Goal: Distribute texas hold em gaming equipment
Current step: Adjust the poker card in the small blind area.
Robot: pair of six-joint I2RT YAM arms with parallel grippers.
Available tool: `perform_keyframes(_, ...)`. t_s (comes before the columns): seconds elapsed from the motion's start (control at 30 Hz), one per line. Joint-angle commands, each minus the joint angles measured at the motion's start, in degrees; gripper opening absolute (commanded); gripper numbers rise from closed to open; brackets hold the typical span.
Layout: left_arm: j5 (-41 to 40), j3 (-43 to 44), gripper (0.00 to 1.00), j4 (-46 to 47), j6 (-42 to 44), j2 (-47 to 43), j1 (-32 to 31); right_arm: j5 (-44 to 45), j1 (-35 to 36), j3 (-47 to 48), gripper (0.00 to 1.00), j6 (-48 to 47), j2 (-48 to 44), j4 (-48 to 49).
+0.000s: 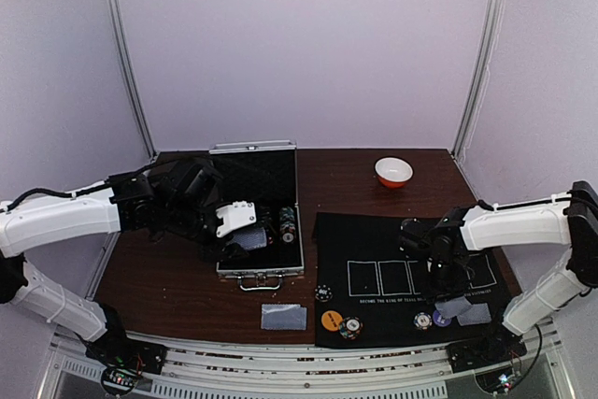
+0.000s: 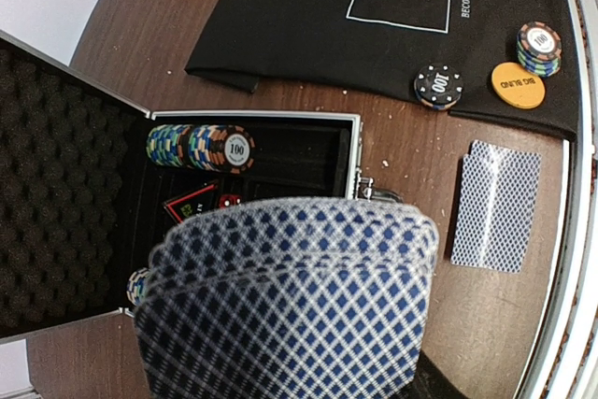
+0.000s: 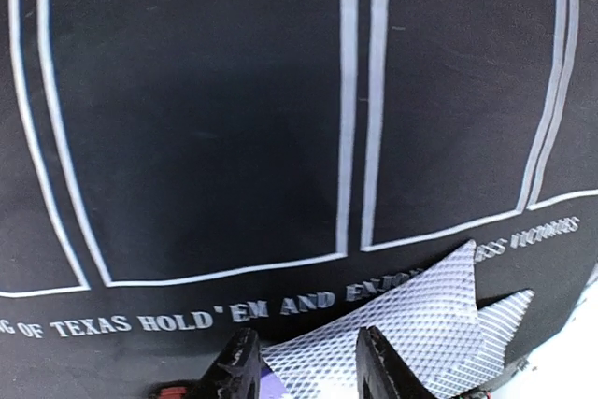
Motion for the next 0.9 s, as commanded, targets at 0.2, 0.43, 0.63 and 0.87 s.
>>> perform_keyframes(0.2, 1.1, 0.2, 0.52, 2.1, 1.0, -1.5, 0.4, 5.9, -0.2, 0.1, 0.37, 4.5, -6.1, -8.3)
perform_keyframes(0.43, 1.0, -0.1, 0.52, 2.1, 1.1, -2.3, 0.4, 6.7, -0.3, -0.7, 0.36, 5.0, -5.8, -7.4)
perform_keyframes(0.63, 1.0, -0.5, 0.52, 2.3, 1.1, -2.9, 0.4, 7.4, -3.4, -0.8, 0.51, 2.3, -5.3, -7.0)
perform_keyframes(0.87, 1.4, -0.7, 0.52, 2.6, 1.2, -3.3, 0.4, 3.5, -7.7, 2.9, 0.47, 0.1, -12.8, -0.1)
